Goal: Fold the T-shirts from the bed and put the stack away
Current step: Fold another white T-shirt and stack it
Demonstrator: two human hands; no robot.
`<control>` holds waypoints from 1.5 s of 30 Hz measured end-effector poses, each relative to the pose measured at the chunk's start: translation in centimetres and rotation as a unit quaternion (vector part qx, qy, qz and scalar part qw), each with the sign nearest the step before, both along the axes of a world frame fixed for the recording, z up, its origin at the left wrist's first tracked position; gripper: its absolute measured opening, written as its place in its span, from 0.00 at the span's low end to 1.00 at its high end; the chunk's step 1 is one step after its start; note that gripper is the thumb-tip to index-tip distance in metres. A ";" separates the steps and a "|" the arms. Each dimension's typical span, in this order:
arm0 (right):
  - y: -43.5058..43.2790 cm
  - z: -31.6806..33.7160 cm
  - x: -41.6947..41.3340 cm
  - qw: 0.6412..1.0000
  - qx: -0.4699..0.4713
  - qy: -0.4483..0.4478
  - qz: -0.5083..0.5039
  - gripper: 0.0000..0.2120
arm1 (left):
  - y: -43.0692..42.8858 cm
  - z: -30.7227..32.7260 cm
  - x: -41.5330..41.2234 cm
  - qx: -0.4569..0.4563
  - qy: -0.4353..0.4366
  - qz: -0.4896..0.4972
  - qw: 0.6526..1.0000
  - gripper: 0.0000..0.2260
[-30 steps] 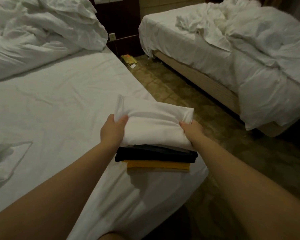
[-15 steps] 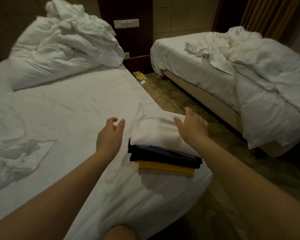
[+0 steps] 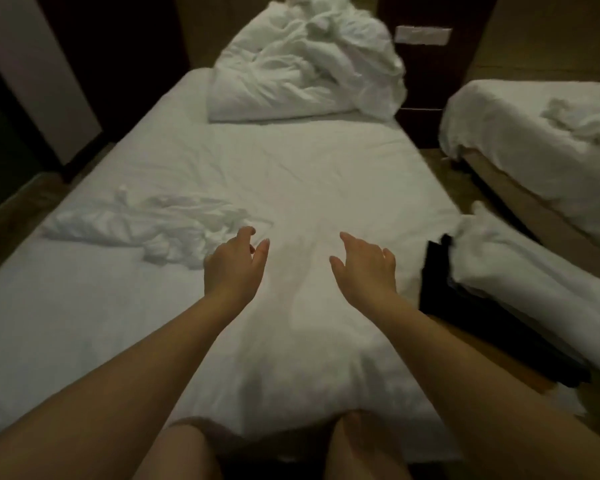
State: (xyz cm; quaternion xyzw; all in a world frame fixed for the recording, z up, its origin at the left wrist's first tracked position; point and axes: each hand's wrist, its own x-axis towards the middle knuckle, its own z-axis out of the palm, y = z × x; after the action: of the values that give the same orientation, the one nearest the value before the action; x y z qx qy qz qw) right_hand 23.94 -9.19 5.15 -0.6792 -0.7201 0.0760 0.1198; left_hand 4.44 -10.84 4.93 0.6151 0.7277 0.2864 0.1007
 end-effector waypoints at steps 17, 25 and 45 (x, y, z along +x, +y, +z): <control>12.4 -13.9 -21.7 0.986 -0.060 -0.027 0.155 0.20 | 7.5 -14.6 -18.0 -0.134 0.059 0.033 0.989 0.23; 7.8 -15.1 -17.8 0.983 -0.069 0.144 0.092 0.11 | 4.7 -15.3 -17.3 -0.152 -0.026 -0.032 0.988 0.28; -13.8 3.5 3.5 0.918 0.133 0.371 0.033 0.17 | -10.9 -4.4 1.5 -0.007 -0.005 -0.129 0.992 0.23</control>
State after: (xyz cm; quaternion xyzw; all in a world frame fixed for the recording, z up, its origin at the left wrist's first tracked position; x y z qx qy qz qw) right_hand 27.45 -23.00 8.62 -0.5562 -0.6491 0.2303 0.4651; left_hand 5.94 -21.78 0.56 0.7017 0.6434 0.2693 0.1451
